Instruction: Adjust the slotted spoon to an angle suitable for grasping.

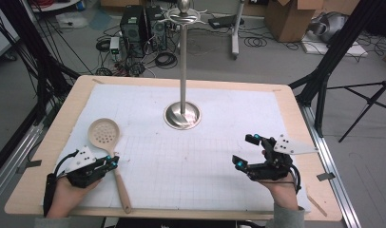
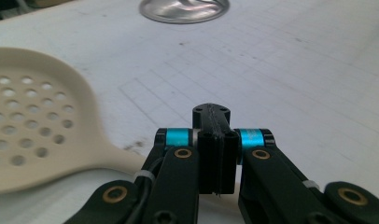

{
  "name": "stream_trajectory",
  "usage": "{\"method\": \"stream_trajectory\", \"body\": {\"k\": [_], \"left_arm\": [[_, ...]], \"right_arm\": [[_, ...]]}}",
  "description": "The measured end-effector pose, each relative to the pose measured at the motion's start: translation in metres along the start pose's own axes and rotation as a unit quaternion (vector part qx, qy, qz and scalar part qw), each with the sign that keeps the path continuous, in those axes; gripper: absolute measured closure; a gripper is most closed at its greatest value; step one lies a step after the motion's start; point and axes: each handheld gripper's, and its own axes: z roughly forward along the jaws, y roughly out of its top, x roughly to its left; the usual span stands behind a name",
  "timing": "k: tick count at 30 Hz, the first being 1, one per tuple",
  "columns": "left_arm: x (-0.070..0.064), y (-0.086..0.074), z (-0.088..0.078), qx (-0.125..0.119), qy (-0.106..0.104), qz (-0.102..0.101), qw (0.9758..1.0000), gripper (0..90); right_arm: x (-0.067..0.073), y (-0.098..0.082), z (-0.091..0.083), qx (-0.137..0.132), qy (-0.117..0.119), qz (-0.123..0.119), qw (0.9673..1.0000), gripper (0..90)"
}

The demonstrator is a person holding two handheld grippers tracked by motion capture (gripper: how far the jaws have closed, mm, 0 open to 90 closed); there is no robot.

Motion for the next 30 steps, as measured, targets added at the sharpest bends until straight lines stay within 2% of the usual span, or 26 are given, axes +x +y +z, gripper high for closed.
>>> {"method": "stream_trajectory", "body": {"k": [3,5,11,17,19,21,30], "left_arm": [[-0.004,-0.005,-0.002,0.009,-0.001,0.002,1.0000,89.4],[-0.006,-0.007,-0.007,0.002,-0.007,-0.004,1.0000,89.5],[-0.019,-0.009,-0.016,0.023,-0.023,0.025,0.9991,89.4],[-0.020,-0.011,-0.025,0.047,-0.056,0.024,0.9971,89.4],[-0.019,-0.013,-0.028,0.044,-0.067,0.016,0.9966,89.5],[-0.019,-0.014,-0.031,0.041,-0.072,0.013,0.9965,89.5],[-0.020,-0.022,-0.026,0.072,-0.076,0.029,0.9941,89.5]], "right_arm": [[-0.002,-0.002,0.003,0.008,0.001,0.003,1.0000,9.6],[-0.002,-0.002,0.004,0.008,0.001,0.004,1.0000,9.6],[0.000,-0.001,0.004,0.004,0.009,-0.002,0.9999,9.6],[-0.002,-0.002,0.001,0.001,0.007,0.002,1.0000,9.6],[-0.003,-0.001,-0.001,-0.003,0.006,0.003,1.0000,9.6],[-0.004,-0.001,-0.002,-0.005,0.004,0.004,1.0000,9.6],[-0.005,0.000,-0.004,-0.010,0.004,0.002,0.9999,9.6]]}}
